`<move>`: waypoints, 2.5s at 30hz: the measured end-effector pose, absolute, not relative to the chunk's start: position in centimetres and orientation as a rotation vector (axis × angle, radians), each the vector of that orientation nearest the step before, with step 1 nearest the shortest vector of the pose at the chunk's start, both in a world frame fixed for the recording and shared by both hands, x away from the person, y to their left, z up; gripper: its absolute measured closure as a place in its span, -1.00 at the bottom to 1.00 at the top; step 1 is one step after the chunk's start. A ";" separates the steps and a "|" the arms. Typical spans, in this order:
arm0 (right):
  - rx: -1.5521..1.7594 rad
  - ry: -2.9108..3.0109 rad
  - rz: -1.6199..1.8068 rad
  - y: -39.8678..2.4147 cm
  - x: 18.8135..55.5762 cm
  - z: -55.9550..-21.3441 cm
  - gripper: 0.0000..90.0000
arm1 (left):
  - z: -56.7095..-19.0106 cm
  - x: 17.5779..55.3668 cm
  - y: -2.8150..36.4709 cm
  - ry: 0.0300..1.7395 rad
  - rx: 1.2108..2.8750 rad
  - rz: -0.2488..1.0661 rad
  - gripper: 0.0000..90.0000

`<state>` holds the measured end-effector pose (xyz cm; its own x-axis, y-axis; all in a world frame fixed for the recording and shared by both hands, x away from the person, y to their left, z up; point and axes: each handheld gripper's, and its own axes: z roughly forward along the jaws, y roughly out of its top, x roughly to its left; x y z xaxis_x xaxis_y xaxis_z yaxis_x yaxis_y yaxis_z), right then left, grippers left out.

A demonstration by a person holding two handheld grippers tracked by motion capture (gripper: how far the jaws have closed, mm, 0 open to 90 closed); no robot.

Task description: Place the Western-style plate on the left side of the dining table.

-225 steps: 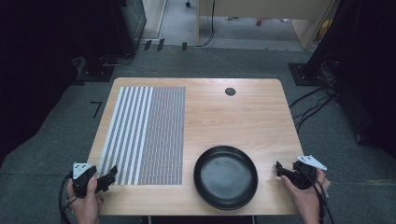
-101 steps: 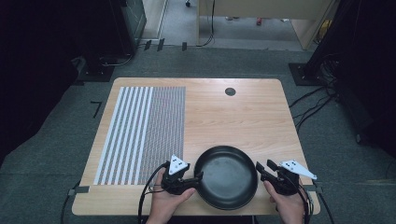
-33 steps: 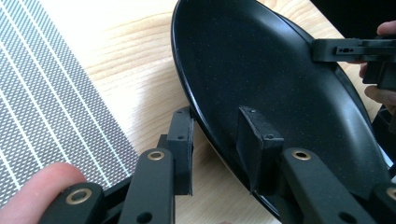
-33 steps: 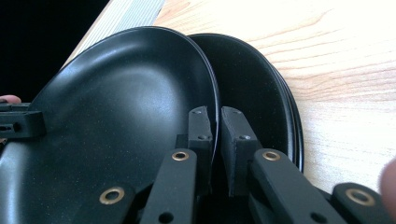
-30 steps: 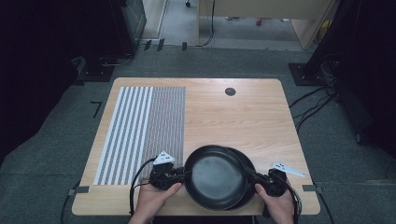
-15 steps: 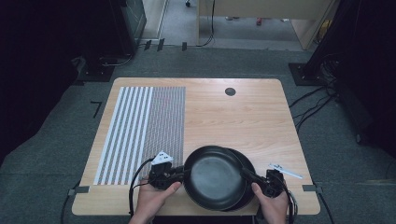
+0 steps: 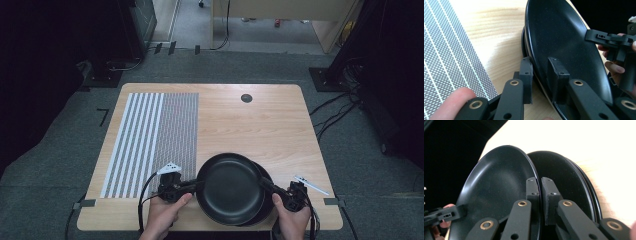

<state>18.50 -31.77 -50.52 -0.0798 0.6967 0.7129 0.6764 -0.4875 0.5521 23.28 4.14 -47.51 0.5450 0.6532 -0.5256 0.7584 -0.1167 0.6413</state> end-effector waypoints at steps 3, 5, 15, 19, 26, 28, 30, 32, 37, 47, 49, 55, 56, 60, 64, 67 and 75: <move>2.082 1.575 1.661 -31.6 18.5 -50.3 0.89 | -47.4 23.3 4.2 1.173 1.818 -0.141 0.71; 2.078 1.577 1.661 -31.4 18.5 -50.2 0.89 | -47.4 23.3 4.4 1.184 1.802 -0.150 0.72; 2.059 1.631 1.645 -30.3 19.4 -49.5 0.88 | -46.6 23.6 5.7 1.229 1.739 -0.129 0.78; 2.064 1.652 1.650 -29.6 19.9 -49.4 0.87 | -46.3 23.7 6.2 1.244 1.719 -0.116 0.81; 2.057 1.671 1.642 -29.2 20.5 -48.9 0.87 | -46.1 24.0 6.7 1.251 1.709 -0.118 0.81; 2.050 1.674 1.641 -29.1 20.6 -48.8 0.87 | -46.0 24.0 6.8 1.253 1.703 -0.118 0.81; 2.045 1.685 1.637 -28.9 21.0 -48.5 0.87 | -46.0 24.2 7.0 1.258 1.694 -0.119 0.80; 2.042 1.691 1.635 -28.9 21.2 -48.4 0.87 | -46.0 24.2 7.2 1.260 1.691 -0.119 0.81; 2.035 1.712 1.633 -28.3 21.9 -48.0 0.87 | -45.8 24.4 7.8 1.269 1.675 -0.112 0.81; 2.007 1.777 1.617 -26.6 24.0 -47.1 0.87 | -45.6 25.1 9.8 1.303 1.627 -0.107 0.81; 1.999 1.791 1.613 -26.2 24.4 -46.8 0.87 | -45.6 25.2 9.9 1.306 1.619 -0.107 0.81; 1.978 1.835 1.598 -25.0 25.9 -46.2 0.87 | -45.5 25.6 11.3 1.334 1.580 -0.094 0.81; 1.972 1.847 1.593 -24.7 26.2 -46.0 0.87 | -45.6 25.7 11.6 1.341 1.570 -0.092 0.81; 1.951 1.892 1.584 -23.6 27.6 -45.6 0.87 | -45.5 25.9 12.7 1.365 1.540 -0.078 0.81; 1.931 1.942 1.589 -22.3 29.2 -45.3 0.87 | -45.4 26.3 13.8 1.387 1.511 -0.062 0.81; 1.914 1.976 1.585 -21.5 30.2 -45.1 0.87 | -45.4 26.5 14.7 1.407 1.485 -0.048 0.81; 1.880 2.070 1.557 -18.7 33.6 -45.2 0.86 | -46.1 27.2 16.6 1.462 1.431 -0.031 0.81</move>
